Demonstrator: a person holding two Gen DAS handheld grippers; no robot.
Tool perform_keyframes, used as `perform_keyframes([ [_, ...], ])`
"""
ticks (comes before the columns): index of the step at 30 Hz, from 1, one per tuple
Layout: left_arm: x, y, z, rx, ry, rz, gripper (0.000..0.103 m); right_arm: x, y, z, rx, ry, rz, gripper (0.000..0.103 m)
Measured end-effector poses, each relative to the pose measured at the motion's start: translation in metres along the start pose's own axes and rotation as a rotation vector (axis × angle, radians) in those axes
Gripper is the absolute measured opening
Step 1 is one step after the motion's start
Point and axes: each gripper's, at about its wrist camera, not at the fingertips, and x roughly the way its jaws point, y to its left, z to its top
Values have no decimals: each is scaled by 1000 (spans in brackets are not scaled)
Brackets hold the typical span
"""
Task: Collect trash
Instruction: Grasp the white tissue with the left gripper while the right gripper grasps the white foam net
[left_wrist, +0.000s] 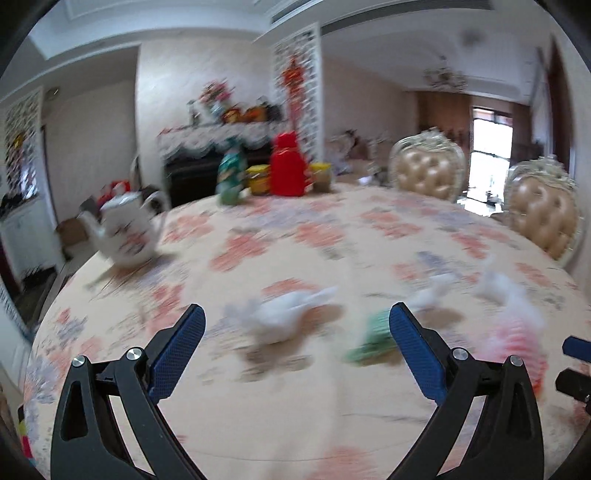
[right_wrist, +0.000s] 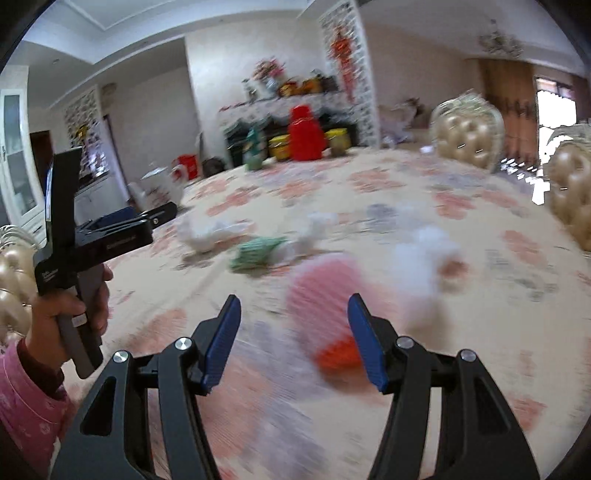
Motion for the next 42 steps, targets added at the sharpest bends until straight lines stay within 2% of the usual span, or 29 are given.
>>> perform_keyframes([
  [3,12,38,-5,-62,33,21,94,36,27,11,-26,44,26,57],
  [5,19,48,-9,-92,53,17,94,62,36,19,-18,79,33,49],
  [10,41,44,-9,-123,109,2,94,114,37,36,21,141,-8,42],
  [15,75,39,-5,-151,170,-11,93,138,17,55,58,140,-89,40],
  [17,90,36,-2,-162,195,-17,92,141,0,63,89,128,-144,40],
  [20,106,29,-1,-150,220,-18,90,147,-24,70,138,141,-172,40],
  [25,126,20,-4,-142,274,-45,73,170,-32,78,106,193,-187,41],
  [27,127,20,-3,-144,272,-50,70,180,-29,78,86,212,-197,41],
  [30,126,17,-3,-126,266,-73,49,195,-26,76,59,237,-213,40],
  [31,124,15,-3,-113,260,-80,42,197,-26,75,57,234,-204,36],
  [32,123,14,-2,-105,254,-86,36,197,-26,74,53,232,-196,26],
  [34,116,11,-1,-78,220,-79,21,187,-25,74,59,188,-184,22],
  [37,102,5,1,-34,159,-60,17,170,-21,73,66,153,-155,20],
  [42,80,-3,0,-32,141,-83,17,129,-9,65,58,121,-76,20],
])
